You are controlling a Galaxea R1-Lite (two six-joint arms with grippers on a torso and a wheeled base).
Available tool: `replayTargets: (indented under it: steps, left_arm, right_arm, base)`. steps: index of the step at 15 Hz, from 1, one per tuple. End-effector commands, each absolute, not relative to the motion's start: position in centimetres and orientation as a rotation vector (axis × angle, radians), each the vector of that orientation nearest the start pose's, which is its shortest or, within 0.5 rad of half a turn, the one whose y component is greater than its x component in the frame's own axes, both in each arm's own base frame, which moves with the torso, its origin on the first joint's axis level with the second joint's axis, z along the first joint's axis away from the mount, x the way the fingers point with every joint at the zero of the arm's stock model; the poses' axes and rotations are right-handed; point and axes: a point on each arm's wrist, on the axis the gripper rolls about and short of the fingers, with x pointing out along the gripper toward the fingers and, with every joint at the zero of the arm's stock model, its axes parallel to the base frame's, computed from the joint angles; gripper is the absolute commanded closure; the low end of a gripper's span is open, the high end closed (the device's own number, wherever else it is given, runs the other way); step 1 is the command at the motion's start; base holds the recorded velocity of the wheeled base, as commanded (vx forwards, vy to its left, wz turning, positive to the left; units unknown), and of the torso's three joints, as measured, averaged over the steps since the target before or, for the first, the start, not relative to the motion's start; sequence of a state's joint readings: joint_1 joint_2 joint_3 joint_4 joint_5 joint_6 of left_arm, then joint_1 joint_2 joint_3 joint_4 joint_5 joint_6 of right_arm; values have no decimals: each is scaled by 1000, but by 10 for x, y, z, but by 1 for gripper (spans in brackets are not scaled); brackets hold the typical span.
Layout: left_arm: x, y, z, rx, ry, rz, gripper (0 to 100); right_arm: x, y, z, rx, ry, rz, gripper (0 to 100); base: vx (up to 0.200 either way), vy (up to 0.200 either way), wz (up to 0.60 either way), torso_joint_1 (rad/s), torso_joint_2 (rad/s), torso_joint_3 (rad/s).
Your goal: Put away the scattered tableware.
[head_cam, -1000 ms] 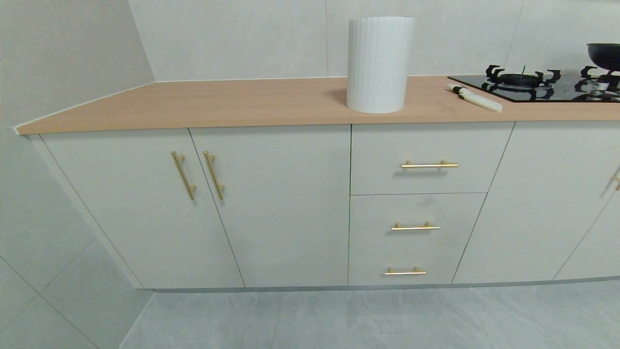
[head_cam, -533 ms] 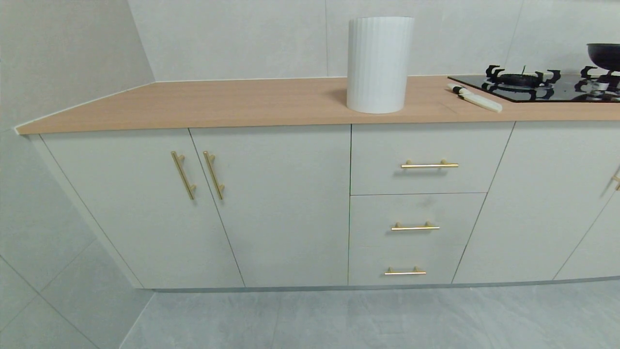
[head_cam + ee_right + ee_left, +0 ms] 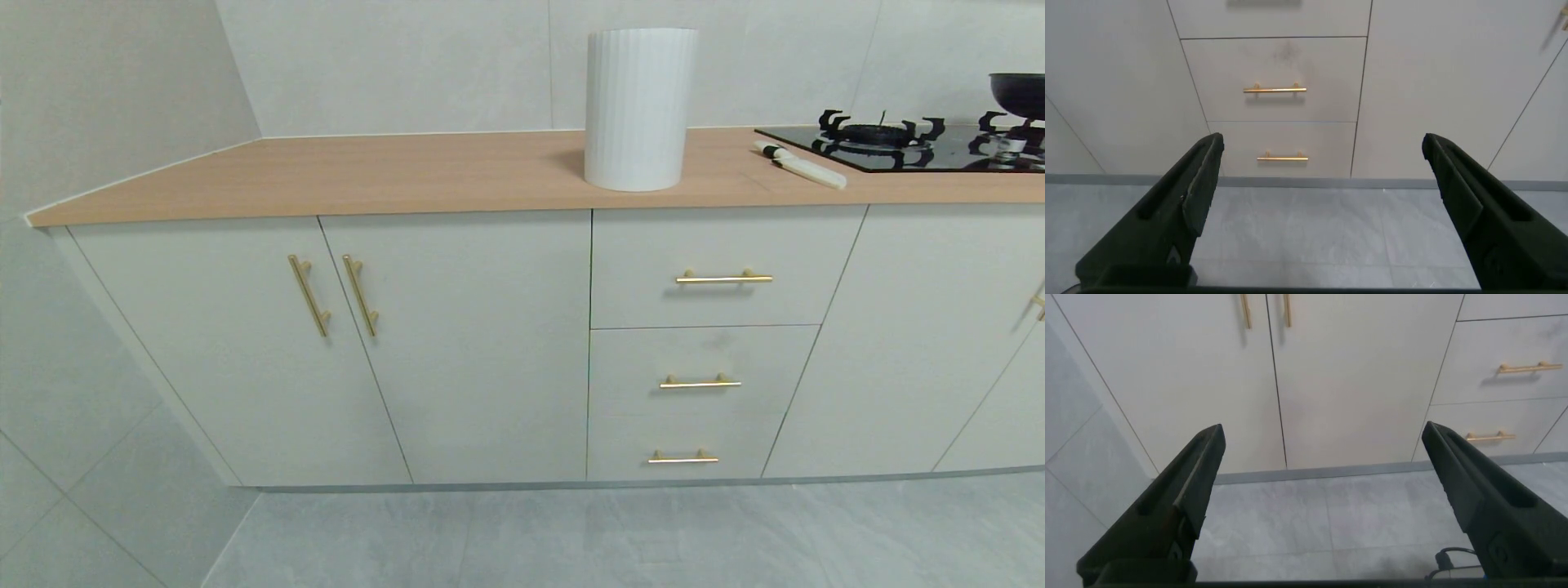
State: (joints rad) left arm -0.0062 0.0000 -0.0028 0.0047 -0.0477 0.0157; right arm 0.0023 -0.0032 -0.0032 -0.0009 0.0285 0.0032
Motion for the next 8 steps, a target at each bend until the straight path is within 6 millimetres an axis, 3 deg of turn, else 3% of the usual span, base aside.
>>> replayTargets:
  steps: [1, 2, 8]
  left_arm:
    - [-23, -1, 76, 15, 3, -54, 0]
    - [-23, -1, 76, 15, 3, -54, 0]
    - [-23, -1, 76, 15, 3, -54, 0]
  right_arm:
    - [-23, 1, 76, 3, -3, 32, 0]
    - [-23, 1, 76, 5, -3, 32, 0]
    - [-23, 1, 76, 5, -3, 32, 0]
  base:
    - [0, 0, 0, 0, 0, 0]
    - [0, 0, 0, 0, 0, 0]
    - [200, 0, 0, 1, 2, 2]
